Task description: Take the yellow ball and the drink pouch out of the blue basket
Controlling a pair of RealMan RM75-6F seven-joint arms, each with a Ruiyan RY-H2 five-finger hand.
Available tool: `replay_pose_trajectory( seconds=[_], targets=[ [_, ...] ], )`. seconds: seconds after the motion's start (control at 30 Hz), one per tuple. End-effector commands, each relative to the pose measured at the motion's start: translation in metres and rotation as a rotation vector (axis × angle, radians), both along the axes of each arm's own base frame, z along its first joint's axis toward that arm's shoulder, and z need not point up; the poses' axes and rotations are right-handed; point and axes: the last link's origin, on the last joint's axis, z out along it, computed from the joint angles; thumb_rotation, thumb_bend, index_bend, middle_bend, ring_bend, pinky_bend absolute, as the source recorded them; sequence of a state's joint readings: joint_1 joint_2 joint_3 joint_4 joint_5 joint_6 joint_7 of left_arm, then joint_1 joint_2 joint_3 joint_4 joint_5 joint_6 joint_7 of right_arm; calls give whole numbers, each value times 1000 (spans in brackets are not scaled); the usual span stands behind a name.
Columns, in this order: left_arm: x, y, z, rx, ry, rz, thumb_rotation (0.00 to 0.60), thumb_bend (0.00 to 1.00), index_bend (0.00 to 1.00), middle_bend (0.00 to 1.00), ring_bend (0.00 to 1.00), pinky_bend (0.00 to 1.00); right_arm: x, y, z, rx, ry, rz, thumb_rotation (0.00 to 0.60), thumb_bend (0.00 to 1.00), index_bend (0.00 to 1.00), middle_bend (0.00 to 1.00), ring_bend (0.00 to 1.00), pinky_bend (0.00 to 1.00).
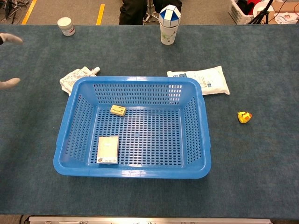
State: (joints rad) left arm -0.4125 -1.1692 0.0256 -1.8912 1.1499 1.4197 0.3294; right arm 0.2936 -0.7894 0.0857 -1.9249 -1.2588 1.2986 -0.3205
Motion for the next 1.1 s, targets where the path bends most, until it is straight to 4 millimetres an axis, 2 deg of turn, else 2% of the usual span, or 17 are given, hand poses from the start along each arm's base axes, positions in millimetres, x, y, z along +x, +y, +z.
replay_pose_trajectory(
  seconds=[0.03,0.43,0.73,1.1],
  targets=[
    [-12,-23,8,16,-1,49,600,269,183,154,39,219,-3,4,-2,0,-5,-15,600,218,63,280,159,373],
    [-36,-47,22,17,9,106,600,270,190,158,39,219,2,12,1,-10,0,-29,600,219,63,280,158,373],
    [-37,-50,29,51,-47,86,600,269,190,158,40,219,4,25,7,-33,4,-37,600,219,63,280,159,373],
    [-33,-47,32,96,-68,58,600,269,190,156,40,218,4,26,7,-48,-10,-42,600,219,63,280,158,373]
  ],
)
